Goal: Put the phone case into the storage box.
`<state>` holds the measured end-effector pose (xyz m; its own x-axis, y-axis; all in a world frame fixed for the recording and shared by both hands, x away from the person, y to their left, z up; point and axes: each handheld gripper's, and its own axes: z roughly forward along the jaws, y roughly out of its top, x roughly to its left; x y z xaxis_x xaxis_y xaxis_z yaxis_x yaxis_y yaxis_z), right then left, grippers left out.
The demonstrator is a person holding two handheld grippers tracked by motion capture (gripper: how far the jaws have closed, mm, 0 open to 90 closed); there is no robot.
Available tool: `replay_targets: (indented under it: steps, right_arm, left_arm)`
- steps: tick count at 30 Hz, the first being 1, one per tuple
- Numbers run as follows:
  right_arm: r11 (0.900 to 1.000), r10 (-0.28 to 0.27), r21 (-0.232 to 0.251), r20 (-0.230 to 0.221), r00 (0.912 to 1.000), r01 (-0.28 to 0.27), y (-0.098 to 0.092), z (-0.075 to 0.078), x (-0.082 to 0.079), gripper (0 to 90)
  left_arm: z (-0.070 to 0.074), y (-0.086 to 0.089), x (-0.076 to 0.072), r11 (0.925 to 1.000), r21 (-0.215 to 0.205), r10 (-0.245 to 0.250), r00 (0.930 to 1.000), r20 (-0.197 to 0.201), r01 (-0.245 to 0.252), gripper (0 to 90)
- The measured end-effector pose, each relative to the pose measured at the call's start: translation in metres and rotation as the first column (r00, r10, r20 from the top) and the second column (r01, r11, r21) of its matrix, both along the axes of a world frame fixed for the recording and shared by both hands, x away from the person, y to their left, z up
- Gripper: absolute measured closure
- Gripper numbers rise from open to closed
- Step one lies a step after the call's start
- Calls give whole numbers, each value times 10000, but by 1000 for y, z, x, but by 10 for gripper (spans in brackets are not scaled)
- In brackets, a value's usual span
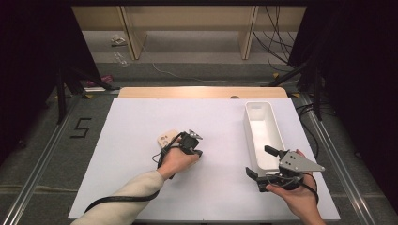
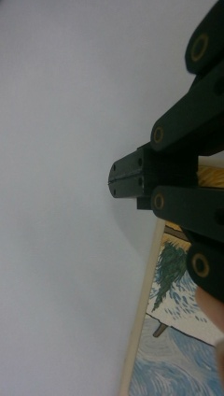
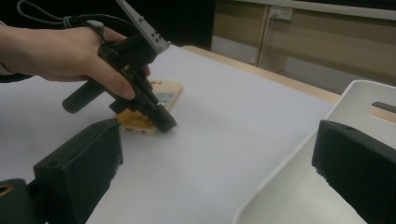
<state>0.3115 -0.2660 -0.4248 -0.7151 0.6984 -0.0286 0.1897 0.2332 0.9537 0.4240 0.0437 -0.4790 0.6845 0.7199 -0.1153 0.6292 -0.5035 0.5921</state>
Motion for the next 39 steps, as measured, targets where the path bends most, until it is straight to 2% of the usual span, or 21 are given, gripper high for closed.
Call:
replay_targets:
  steps: [7, 14, 19, 28, 31, 32, 39]
  right_arm:
    - [10000, -20, 3, -19, 10000, 20, 0, 0, 0, 31]
    - [10000, -44, -1, -29, 10000, 44, 0, 0, 0, 34]
    - [10000, -40, 10, -17, 10000, 40, -1, 0, 0, 35]
    - [10000, -52, 8, -28, 10000, 52, 0, 0, -1, 37]
    - [10000, -51, 7, -44, 10000, 51, 0, 0, -1, 38]
    - [10000, -51, 7, -44, 10000, 51, 0, 0, -1, 38]
    - [10000, -31, 9, -37, 10000, 31, 0, 0, 0, 38]
  left_arm:
    - [3, 17, -11, 9988, 255, -398, 9981, -465, 410, 899]
    - [5, 34, -24, 9954, 492, -781, 9932, -858, 825, 899]
    - [7, 47, -34, 9934, 669, -851, 9897, -1152, 932, 899]
    - [8, 68, -45, 9916, 955, -730, 9876, -1390, 867, 898]
    - [9, 85, -50, 9910, 1120, -567, 9874, -1477, 737, 898]
    - [9, 85, -50, 9910, 1120, -567, 9874, -1477, 737, 898]
    - [9, 115, -54, 9905, 1329, -141, 9878, -1550, 350, 898]
